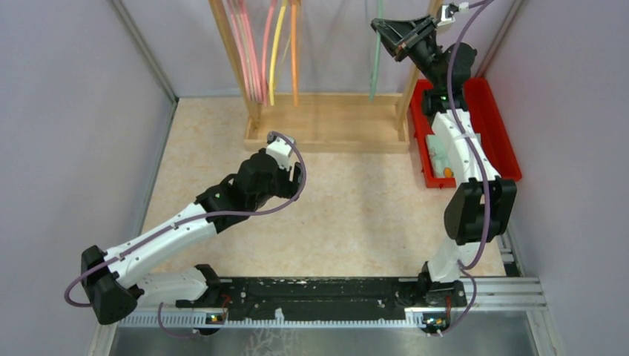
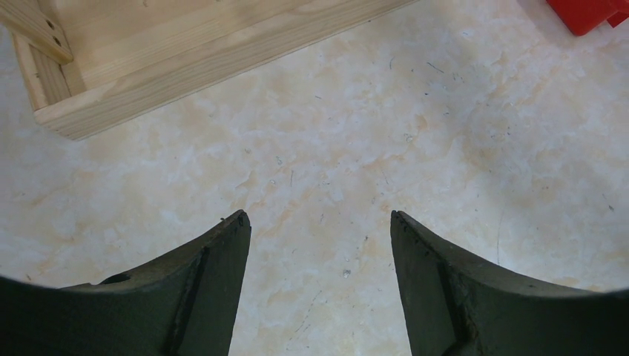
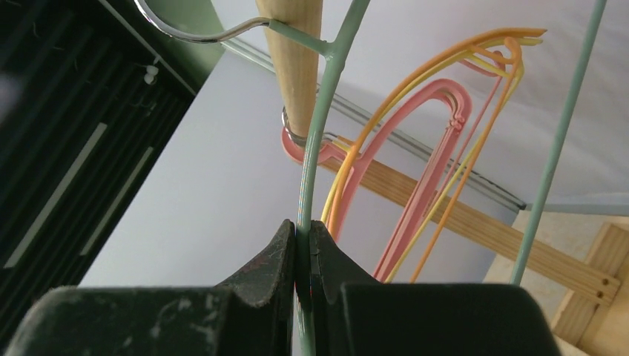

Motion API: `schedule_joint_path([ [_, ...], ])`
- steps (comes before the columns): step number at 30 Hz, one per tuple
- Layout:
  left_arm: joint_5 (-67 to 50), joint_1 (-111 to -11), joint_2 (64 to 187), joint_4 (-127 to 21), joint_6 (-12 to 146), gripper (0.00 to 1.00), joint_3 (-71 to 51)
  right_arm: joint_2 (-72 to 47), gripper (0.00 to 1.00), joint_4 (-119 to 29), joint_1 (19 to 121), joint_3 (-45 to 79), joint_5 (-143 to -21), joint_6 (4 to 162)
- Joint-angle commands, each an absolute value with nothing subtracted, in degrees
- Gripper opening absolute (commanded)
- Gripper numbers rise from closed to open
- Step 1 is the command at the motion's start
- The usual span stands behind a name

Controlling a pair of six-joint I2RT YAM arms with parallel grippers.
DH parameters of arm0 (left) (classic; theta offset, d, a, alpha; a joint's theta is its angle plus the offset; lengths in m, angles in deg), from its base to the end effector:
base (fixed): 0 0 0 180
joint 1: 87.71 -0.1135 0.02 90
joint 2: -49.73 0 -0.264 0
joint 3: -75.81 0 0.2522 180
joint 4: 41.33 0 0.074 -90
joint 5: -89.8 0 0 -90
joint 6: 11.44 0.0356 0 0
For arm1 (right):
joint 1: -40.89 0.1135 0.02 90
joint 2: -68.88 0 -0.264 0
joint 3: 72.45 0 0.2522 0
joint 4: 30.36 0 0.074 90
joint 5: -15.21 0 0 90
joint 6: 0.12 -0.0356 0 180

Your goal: Organize the hangers

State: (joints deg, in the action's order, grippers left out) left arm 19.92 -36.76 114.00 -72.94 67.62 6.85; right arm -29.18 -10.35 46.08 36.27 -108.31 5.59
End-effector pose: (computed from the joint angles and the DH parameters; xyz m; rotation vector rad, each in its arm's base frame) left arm 0.1686 -0.1884 0.3233 0.4828 1.9669 -0.3291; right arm 0.3906 0.0552 0.4744 0.2636 1.2748 1.6684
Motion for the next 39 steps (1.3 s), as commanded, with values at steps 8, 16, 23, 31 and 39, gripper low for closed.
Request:
schedule_joint_path([
  [8, 19.7, -36.6, 113.6, -73.7, 66.9, 0.75, 5.5, -26.4, 0.00, -10.6, 43.2, 29.6, -103.3, -1.6],
  [16, 19.5, -36.5, 114.4, -73.6, 66.9, 0.74, 5.2, -26.9, 0.00, -6.8, 42.0, 25.2, -106.6, -2.6],
  [23, 20.0, -36.5, 115.0, -72.8, 67.0, 0.78, 5.7, -21.8, 0.96, -11.1, 41.4, 23.5, -109.0, 5.5],
  [31, 18.0, -36.3, 118.6, -69.9, 66.2, 1.00, 7.7, -8.5, 0.98, -24.4, 41.2, 11.5, -106.4, 24.6],
  [39, 17.4, -36.3, 121.8, -66.4, 66.8, 1.00, 9.9, 6.5, 0.99, -39.7, 41.2, -4.1, -94.4, 46.3],
])
